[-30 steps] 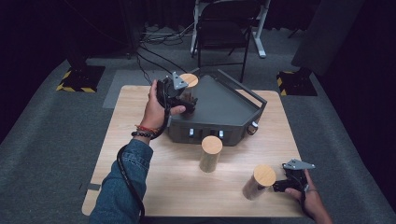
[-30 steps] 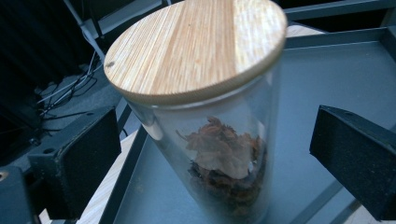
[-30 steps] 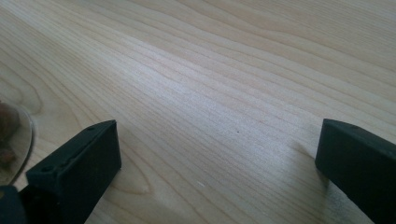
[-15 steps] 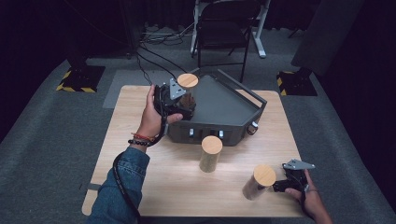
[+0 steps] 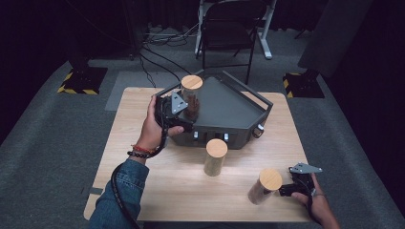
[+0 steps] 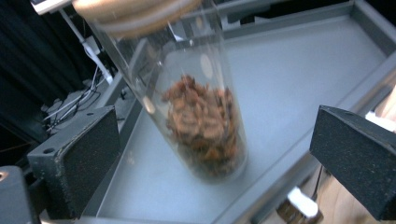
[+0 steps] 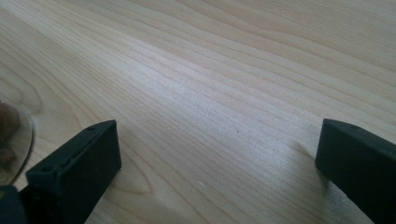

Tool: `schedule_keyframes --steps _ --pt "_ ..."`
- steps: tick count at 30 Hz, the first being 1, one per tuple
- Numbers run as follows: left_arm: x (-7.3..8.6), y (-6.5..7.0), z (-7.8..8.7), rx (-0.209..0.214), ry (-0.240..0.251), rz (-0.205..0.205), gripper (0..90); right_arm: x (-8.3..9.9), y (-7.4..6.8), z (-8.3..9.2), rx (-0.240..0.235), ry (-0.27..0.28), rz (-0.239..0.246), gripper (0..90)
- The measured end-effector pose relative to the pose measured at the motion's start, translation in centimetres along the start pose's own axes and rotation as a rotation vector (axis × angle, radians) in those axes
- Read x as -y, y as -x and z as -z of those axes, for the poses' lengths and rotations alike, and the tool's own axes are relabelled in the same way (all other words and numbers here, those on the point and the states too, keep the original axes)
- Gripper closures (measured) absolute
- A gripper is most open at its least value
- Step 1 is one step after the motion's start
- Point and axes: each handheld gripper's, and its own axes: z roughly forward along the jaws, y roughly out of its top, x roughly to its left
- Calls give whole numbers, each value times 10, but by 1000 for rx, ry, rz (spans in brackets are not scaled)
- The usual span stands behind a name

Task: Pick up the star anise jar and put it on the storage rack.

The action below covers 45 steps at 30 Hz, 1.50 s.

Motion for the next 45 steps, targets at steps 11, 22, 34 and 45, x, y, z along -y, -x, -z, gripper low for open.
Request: schedule_keyframes --steps 11,22,34,45 --pt "22 8 2 2 -35 -29 15 0 0 0 0 0 0 0" --pt "39 18 1 8 -63 -57 15 0 0 0 0 0 0 0" --pt "65 29 -2 30 -116 -73 15 0 0 0 0 0 0 0" --pt "92 39 -10 91 -176 -75 17 0 0 0 0 0 -1 0"
